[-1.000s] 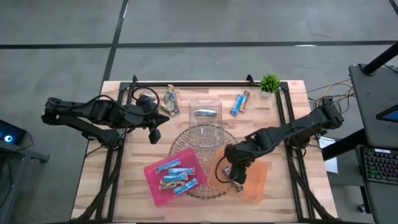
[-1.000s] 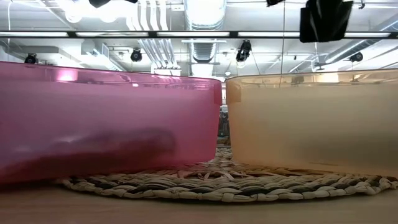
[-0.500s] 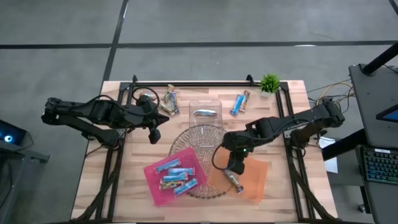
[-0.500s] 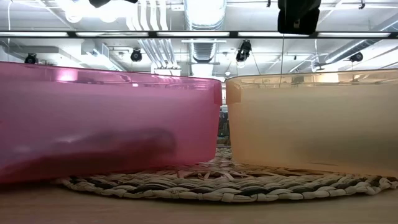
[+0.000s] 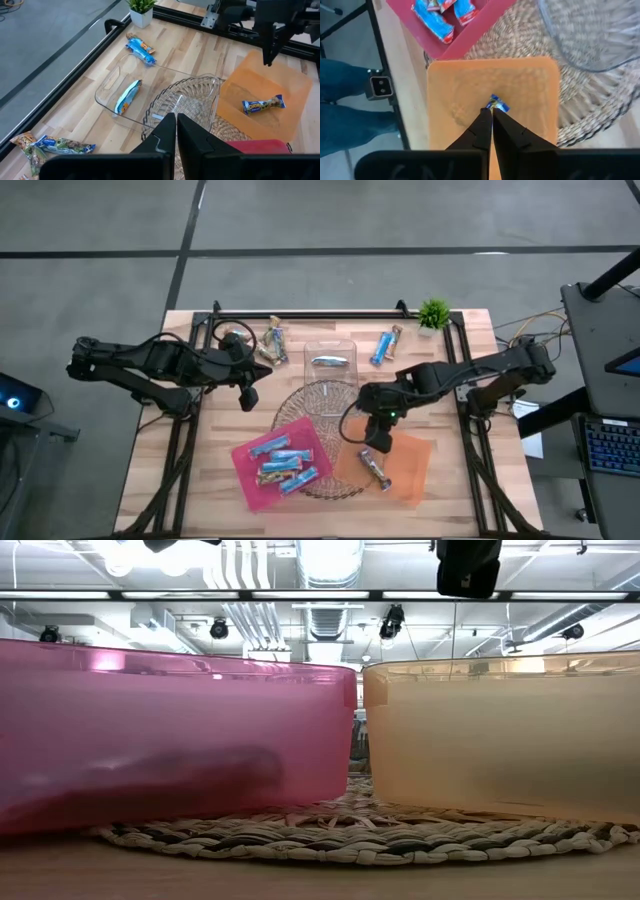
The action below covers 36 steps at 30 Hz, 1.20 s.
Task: Pick and place Granola Bars by type
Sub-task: Put the orange granola bar into the transparent bin
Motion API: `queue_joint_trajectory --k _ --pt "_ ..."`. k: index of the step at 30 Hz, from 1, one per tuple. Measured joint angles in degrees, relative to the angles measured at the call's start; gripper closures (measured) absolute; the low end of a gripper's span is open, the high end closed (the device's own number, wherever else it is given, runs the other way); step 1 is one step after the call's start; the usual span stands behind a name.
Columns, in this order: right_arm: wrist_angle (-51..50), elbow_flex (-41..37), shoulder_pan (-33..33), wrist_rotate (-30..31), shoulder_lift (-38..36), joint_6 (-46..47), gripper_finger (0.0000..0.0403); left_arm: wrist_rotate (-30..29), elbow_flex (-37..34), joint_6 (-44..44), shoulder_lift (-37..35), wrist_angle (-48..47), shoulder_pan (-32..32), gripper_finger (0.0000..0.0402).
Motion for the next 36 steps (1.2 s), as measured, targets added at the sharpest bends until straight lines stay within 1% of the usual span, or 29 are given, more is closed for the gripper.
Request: queue_joint_trajectory --k 8,14,19,33,36 --pt "0.07 0.0 -0.68 1.49 -0.65 -6.69 0.0394 -0.02 0.0 1.09 0.0 0.04 0.02 0.0401" --pt "0.13 0.0 -0.67 1.49 -0.69 -6.53 0.0394 -0.02 0.02 1.41 0.0 0.07 0.04 0.0401" --pt "0.35 0.0 -0.66 1.49 -0.69 -6.51 0.0394 -0.04 0.02 4.13 0.0 0.06 0.04 0.0401" --pt "0.79 0.0 -0.62 1.48 -0.69 -6.17 0.0394 -0.03 0.02 4.24 0.13 0.04 0.04 0.0401" --pt "1.07 0.0 -0.68 -1.02 -0.69 -4.7 0.0394 -0.02 0.02 3.96 0.13 0.04 0.04 0.0401"
